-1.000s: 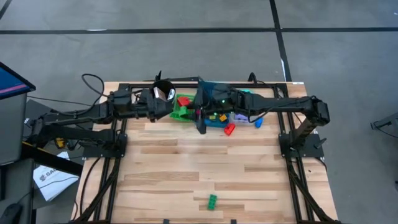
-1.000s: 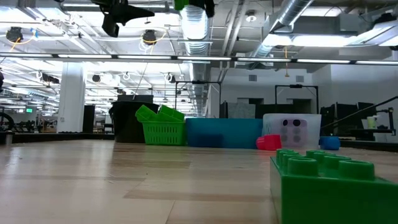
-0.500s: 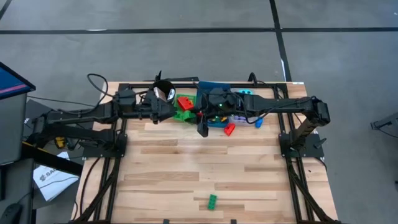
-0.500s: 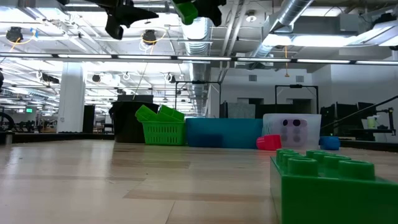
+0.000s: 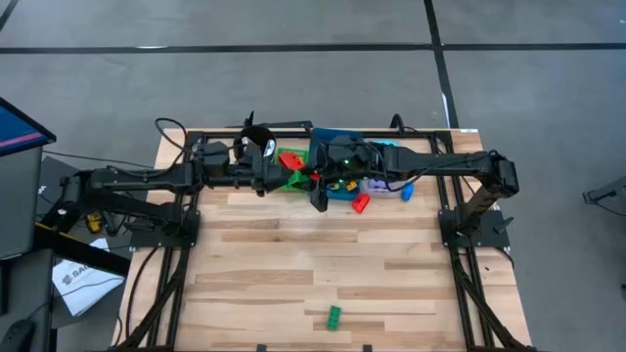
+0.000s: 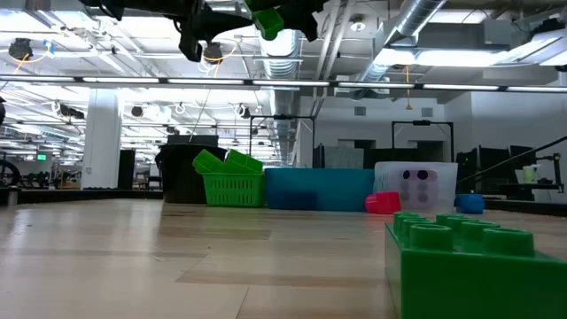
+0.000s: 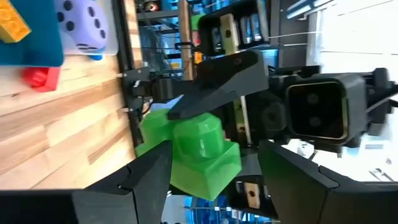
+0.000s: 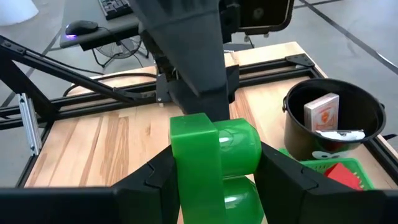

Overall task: Pick & Place Toys
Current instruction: Put the large stud green game piece into the green bin

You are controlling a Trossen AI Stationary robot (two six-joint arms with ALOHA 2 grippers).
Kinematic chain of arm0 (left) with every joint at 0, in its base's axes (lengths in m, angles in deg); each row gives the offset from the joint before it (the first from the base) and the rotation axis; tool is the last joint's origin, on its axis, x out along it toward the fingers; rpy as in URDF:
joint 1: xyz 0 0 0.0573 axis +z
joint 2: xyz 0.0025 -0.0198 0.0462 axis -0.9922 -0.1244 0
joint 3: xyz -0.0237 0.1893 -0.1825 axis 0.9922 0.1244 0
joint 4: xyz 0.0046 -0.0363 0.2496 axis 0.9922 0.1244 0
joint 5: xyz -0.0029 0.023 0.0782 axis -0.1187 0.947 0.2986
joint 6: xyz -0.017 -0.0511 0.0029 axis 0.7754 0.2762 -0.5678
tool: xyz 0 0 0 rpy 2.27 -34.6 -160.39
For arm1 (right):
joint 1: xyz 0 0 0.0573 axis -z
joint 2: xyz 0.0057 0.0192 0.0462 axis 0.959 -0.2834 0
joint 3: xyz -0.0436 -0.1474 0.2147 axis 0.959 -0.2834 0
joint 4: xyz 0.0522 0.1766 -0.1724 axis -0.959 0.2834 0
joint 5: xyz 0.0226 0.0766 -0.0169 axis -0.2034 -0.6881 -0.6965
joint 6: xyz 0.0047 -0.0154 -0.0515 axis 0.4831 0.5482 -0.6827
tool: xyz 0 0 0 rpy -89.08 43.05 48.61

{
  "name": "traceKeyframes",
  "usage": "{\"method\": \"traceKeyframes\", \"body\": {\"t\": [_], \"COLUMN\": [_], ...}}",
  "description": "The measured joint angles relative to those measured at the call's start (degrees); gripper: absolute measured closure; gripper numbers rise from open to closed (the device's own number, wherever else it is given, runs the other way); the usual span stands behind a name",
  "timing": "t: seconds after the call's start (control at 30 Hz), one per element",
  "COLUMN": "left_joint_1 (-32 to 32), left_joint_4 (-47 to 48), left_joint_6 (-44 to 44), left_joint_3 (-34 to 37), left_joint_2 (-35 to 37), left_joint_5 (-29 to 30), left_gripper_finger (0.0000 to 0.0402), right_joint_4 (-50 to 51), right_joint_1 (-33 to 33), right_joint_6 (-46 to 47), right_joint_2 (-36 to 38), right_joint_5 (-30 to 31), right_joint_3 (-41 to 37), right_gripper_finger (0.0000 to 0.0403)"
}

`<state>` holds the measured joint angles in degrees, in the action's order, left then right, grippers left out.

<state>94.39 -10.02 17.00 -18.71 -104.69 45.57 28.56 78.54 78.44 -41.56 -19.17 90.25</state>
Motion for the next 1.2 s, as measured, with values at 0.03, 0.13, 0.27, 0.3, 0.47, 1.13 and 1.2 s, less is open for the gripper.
{"method": "traceKeyframes", "body": {"t": [0.03, 0.13, 0.27, 0.3, 0.47, 1.13, 1.2], "left_joint_1": [0.0, 0.0, 0.0, 0.0, 0.01, 0.03, 0.02], "left_joint_4": [0.33, 0.27, -0.84, -1.74, -4.13, -0.58, -0.45], "left_joint_6": [0.01, 0.02, 0.02, 0.02, 0.58, 1.2, 0.65], "left_joint_3": [0.0, -0.01, 0.0, 0.0, 0.07, 0.02, 0.02], "left_joint_2": [-0.14, -0.82, -2.0, -2.4, -4.6, -5.6, -5.6], "left_joint_5": [0.0, -0.02, 0.0, 0.0, -0.61, -4.63, -5.23], "left_gripper_finger": [0.017, 0.017, 0.017, 0.017, 0.017, 0.017, 0.0172], "right_joint_4": [0.38, 0.83, 0.93, 0.91, 1.61, 1.23, 1.04], "right_joint_1": [0.02, 0.05, 0.06, 0.06, 0.36, 0.21, 0.21], "right_joint_6": [0.03, 0.11, 0.12, 0.12, 0.76, 3.32, 3.32], "right_joint_2": [0.0, 0.0, 0.0, -0.02, -0.92, -3.14, -3.19], "right_joint_5": [-0.01, -0.02, -0.02, -0.02, -0.21, -0.68, -0.72], "right_joint_3": [0.0, 0.0, 0.0, 0.0, 0.0, -0.07, -0.11], "right_gripper_finger": [0.0246, 0.0246, 0.0246, 0.0246, 0.0246, 0.0246, 0.0246]}}
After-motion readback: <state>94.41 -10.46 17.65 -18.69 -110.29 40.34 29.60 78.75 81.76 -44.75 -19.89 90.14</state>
